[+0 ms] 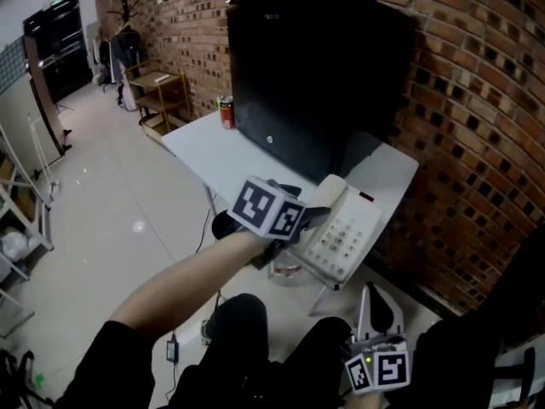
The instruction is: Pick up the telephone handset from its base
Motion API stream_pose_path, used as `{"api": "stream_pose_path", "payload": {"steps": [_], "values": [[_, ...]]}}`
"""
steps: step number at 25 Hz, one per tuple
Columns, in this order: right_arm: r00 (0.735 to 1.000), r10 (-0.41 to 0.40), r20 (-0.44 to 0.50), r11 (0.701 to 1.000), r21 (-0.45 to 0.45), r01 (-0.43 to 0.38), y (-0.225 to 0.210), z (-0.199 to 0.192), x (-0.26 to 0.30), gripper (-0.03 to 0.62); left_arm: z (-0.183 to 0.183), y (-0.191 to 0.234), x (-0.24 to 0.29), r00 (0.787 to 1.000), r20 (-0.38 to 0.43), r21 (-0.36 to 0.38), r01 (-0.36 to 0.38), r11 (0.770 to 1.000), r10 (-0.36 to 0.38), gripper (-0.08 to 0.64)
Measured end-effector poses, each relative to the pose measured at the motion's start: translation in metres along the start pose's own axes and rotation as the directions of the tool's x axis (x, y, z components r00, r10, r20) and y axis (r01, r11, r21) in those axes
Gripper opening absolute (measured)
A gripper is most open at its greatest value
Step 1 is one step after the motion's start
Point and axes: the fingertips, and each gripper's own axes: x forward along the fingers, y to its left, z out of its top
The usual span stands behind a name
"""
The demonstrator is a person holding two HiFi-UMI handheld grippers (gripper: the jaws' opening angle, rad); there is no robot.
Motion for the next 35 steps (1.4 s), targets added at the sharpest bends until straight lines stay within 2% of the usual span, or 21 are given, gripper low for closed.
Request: {"api": "stream_pose_path", "payload": {"steps": [6,14,20,24,27,35], "values": [[1.000,0.006,0.015,0.999,0.037,-0.007,-0.008,-0.001,-0.006,0.011,-0.023,0.004,0.026,0.993,-0.118,-0.011,-0.016,1.000,0.015,0.348],[1.000,0.005,0.003,0.998,0.055,-0.005,-0.016,-0.008,-0.009,0.011,-0.024,0.005,0.039,0.986,-0.168,-0.031,-0.003,1.000,-0.002,0.348],[1.000,0.003,-0.003,0.998,0.066,-0.003,-0.018,-0.012,-0.011,0.011,-0.022,0.003,0.041,0.985,-0.171,-0.019,-0.015,1.000,0.011,0.305],[1.000,0.011,-0.006,0.998,0.069,-0.011,-0.017,-0.013,-0.010,0.011,-0.019,0.005,0.039,0.988,-0.156,-0.052,-0.030,0.998,0.021,0.286],[1.000,0.018,0.001,0.997,0.072,-0.018,-0.015,-0.010,-0.009,0.011,-0.015,0.005,0.034,0.988,-0.147,-0.065,-0.055,0.996,0.045,0.242],[0.999,0.035,0.019,0.995,0.097,-0.037,-0.012,-0.012,-0.015,0.011,-0.016,0.004,0.033,0.985,-0.127,-0.045,-0.125,0.991,0.118,0.229]]}}
